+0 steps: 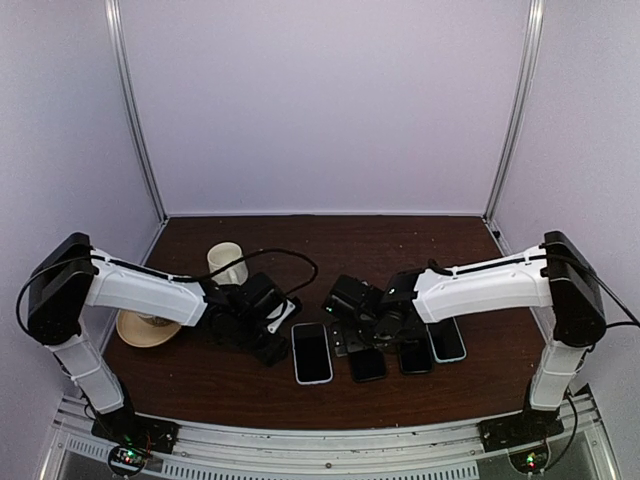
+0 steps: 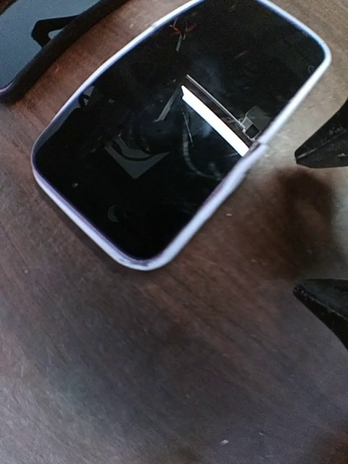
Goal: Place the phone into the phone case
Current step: Move the phone with the phone case to the center of the board.
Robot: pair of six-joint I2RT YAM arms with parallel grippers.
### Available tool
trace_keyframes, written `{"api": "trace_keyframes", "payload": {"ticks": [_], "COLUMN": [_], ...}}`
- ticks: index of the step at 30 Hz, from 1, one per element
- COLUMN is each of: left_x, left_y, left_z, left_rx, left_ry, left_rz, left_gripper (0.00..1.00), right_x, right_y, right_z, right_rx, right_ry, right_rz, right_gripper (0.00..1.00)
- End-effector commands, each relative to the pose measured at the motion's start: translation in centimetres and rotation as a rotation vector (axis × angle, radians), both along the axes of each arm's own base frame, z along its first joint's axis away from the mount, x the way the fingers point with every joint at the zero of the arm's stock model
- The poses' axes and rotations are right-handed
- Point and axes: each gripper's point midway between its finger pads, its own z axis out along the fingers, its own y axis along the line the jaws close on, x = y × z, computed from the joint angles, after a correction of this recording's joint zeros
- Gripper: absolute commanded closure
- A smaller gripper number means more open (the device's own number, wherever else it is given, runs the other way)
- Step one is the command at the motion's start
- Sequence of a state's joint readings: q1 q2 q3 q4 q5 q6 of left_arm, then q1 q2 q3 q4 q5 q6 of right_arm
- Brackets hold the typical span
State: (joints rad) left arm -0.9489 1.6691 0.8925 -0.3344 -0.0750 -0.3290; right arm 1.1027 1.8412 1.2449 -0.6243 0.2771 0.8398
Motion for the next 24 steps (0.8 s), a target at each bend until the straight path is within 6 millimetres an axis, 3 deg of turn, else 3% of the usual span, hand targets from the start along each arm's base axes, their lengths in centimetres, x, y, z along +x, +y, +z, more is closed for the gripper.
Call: {"api": "trace_keyframes", "payload": {"ticks": [1,5,11,14,18,20,22,24], "left_x": [1.7,2.5,3.3,3.5,3.6,3.6,3.6,3.6], "left_y": [-1.4,-1.3,-2.1,-2.6,-2.8,-2.8,-2.9,-2.9], "left_z": [-0.2,-1.0,-1.8,-1.9,-1.7,-1.6,-1.3,-0.8], "left_rx": [0.001,0.026,0.048,0.041,0.04,0.04,0.036,0.028], "left_ry": [-0.033,-0.043,-0.046,-0.044,-0.045,-0.049,-0.056,-0.061], "left_rz": [-0.011,-0.005,-0.029,-0.042,-0.048,-0.048,-0.054,-0.058], "left_gripper": [0.45,0.45,0.46,0.46,0.46,0.46,0.46,0.46], "right_x": [0.4,0.9,0.2,-0.1,0.0,0.2,0.5,0.9], "right_y": [-2.0,-6.5,-13.1,-15.0,-15.9,-16.7,-17.8,-18.6], "right_z": [3.6,4.3,1.0,0.0,-1.3,-1.6,-1.4,-1.1], "right_rx": [-0.029,-0.06,-0.077,-0.061,-0.019,-0.048,-0.096,-0.129], "right_ry": [-0.04,-0.055,0.061,0.096,0.148,0.166,0.164,0.161], "right_rz": [0.031,-0.032,-0.118,-0.146,-0.149,-0.153,-0.167,-0.176], "right_gripper": [0.07,0.2,0.47,0.61,0.74,0.71,0.46,0.34]}}
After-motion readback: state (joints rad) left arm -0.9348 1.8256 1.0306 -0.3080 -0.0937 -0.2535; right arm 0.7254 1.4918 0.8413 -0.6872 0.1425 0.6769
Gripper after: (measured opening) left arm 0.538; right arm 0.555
